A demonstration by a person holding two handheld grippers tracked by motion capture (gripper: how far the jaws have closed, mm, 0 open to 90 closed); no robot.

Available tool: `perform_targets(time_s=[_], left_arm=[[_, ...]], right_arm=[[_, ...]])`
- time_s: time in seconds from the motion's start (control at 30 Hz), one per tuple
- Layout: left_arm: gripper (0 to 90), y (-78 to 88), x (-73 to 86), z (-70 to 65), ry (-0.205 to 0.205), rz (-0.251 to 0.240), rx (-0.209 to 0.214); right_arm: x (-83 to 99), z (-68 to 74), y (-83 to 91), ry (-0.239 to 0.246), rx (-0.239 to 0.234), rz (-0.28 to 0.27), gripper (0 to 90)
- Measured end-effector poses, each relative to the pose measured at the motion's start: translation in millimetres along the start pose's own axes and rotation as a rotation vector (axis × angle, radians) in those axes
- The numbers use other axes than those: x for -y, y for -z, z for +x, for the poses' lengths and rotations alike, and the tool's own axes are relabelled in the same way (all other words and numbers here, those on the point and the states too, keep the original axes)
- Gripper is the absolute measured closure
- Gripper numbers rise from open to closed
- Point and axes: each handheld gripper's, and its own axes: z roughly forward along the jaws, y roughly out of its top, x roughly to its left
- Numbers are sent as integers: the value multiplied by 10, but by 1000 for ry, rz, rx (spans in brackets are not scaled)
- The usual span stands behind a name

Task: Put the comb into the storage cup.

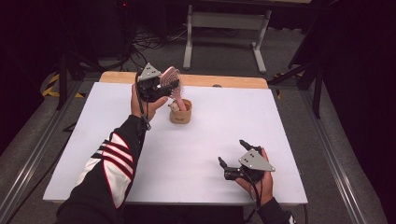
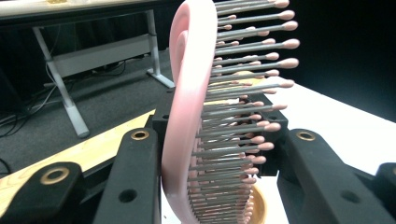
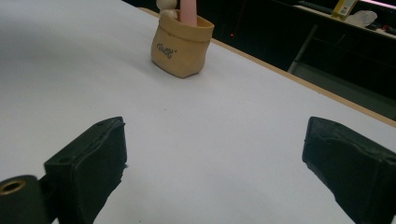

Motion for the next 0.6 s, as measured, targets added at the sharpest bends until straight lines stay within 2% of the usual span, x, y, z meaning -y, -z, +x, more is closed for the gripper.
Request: perform_targets(time_s=[0.3, 0.6], left_arm=[[624, -106, 4, 35, 23, -3, 14], [622, -191, 26, 16, 11, 14, 8]], right_arm=[[10, 2, -11, 13, -9, 14, 79], [8, 6, -8, 24, -19, 16, 79]])
